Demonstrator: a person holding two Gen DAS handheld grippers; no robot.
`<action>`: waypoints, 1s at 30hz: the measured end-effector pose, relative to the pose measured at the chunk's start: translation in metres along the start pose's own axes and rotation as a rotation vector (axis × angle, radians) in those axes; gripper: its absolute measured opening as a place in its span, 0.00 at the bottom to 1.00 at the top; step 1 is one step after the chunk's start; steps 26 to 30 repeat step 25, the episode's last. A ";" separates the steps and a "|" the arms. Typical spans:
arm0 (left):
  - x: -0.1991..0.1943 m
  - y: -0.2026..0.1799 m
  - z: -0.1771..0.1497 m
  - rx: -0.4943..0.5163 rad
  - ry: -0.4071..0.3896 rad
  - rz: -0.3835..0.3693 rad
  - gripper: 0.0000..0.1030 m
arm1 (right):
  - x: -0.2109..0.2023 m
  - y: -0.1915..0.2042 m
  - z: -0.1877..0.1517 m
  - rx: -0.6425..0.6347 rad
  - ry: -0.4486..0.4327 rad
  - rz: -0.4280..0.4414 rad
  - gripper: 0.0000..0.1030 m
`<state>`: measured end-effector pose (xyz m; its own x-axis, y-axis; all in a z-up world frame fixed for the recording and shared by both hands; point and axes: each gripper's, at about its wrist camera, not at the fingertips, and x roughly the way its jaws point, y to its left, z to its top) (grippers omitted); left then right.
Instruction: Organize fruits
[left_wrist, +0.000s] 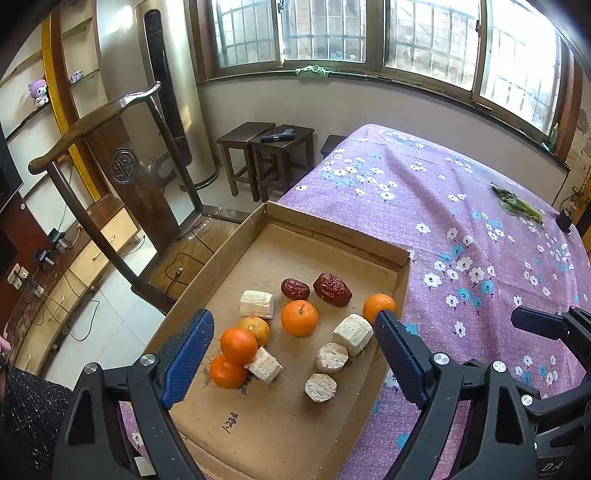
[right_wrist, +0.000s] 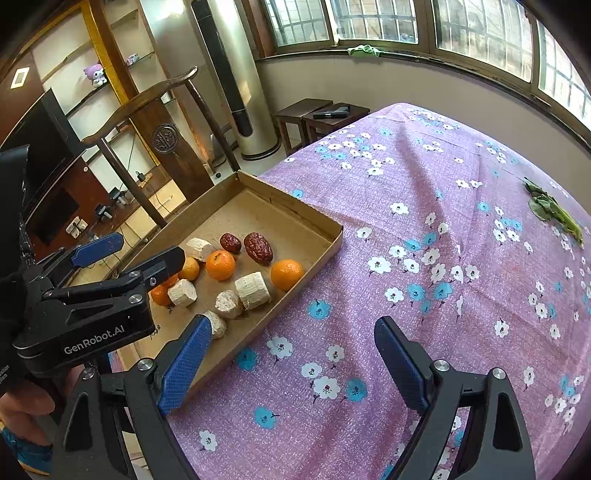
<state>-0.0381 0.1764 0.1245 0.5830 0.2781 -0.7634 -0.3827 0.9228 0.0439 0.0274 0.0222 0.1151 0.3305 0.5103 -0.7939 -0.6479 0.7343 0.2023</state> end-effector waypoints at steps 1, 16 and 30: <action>0.000 0.000 0.000 0.001 0.000 -0.001 0.86 | 0.000 0.000 0.000 -0.001 0.003 0.000 0.90; 0.005 -0.004 -0.005 0.011 0.006 0.012 0.86 | 0.006 0.000 -0.003 0.005 0.026 0.006 0.90; 0.006 -0.007 -0.003 0.016 0.005 0.009 0.86 | 0.004 -0.006 -0.005 0.021 0.016 -0.004 0.90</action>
